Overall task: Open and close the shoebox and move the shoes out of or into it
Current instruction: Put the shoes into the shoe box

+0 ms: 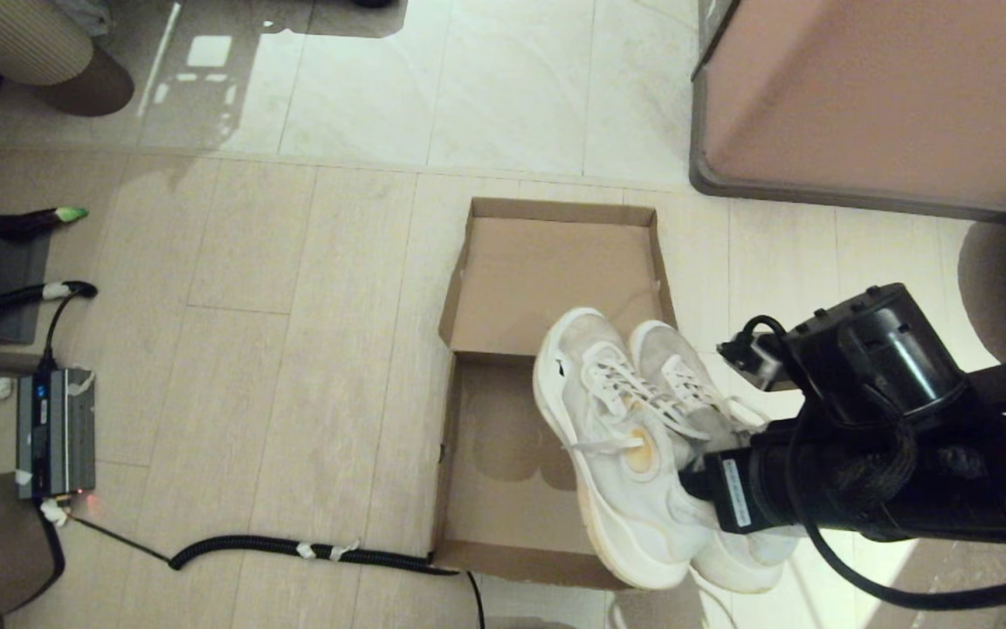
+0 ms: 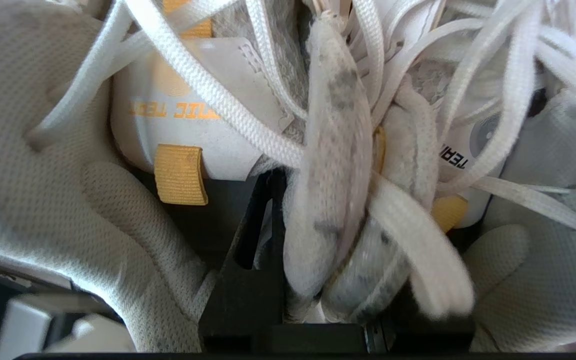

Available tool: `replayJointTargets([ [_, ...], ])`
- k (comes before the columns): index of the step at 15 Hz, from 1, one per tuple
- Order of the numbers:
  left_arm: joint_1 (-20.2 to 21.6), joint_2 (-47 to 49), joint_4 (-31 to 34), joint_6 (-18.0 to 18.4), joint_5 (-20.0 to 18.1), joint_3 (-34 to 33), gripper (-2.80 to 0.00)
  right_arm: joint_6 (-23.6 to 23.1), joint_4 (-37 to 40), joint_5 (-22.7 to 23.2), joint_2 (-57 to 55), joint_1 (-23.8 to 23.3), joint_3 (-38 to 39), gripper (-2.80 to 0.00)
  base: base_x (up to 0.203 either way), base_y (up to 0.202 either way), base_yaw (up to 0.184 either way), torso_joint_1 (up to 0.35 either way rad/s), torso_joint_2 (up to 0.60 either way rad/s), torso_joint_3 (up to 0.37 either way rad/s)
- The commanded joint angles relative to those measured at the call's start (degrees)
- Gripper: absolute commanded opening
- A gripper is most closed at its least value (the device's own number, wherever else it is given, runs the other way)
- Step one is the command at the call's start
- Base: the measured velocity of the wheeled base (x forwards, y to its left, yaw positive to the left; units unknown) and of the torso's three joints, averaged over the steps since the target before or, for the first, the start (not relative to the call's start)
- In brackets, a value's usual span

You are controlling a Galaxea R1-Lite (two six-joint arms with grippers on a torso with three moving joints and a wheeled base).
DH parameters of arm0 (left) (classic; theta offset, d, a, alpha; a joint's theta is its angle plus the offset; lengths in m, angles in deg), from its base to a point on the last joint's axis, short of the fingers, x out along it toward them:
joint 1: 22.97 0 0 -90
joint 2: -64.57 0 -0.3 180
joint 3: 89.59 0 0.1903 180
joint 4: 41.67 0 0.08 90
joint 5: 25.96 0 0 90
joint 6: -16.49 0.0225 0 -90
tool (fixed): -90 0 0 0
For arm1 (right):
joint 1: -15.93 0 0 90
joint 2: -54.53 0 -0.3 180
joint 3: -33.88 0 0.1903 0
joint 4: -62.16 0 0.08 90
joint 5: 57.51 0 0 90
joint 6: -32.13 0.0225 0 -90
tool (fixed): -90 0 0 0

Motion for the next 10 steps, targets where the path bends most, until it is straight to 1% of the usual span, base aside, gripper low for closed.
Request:
replayJointTargets([
  [1, 0.0, 0.0, -0.1, 0.0, 0.0, 0.0, -2.80, 0.2, -0.4, -0.1, -7.3, 2.6, -4.8, -2.80, 0.000, 0.000, 0.000, 0.000, 0.00, 0.000],
  [4, 0.0, 0.0, 0.0, 0.0, 0.0, 0.0, -2.80, 0.3, -0.5, -1.5, -13.4, 5.9, -9.7, -2.80, 0.000, 0.000, 0.000, 0.000, 0.00, 0.000],
  [7, 0.0, 0.0, 0.0, 0.0, 0.0, 0.0, -2.80, 0.2, -2.9, -2.9, -18.9, 7.1, -11.4, -2.80, 0.000, 0.000, 0.000, 0.000, 0.00, 0.000],
  [10, 0.0, 0.0, 0.1, 0.0, 0.0, 0.0, -2.80, 0.3, -6.8, -5.1, -24.0, 7.6, -11.2, -2.80, 0.000, 0.000, 0.000, 0.000, 0.00, 0.000],
])
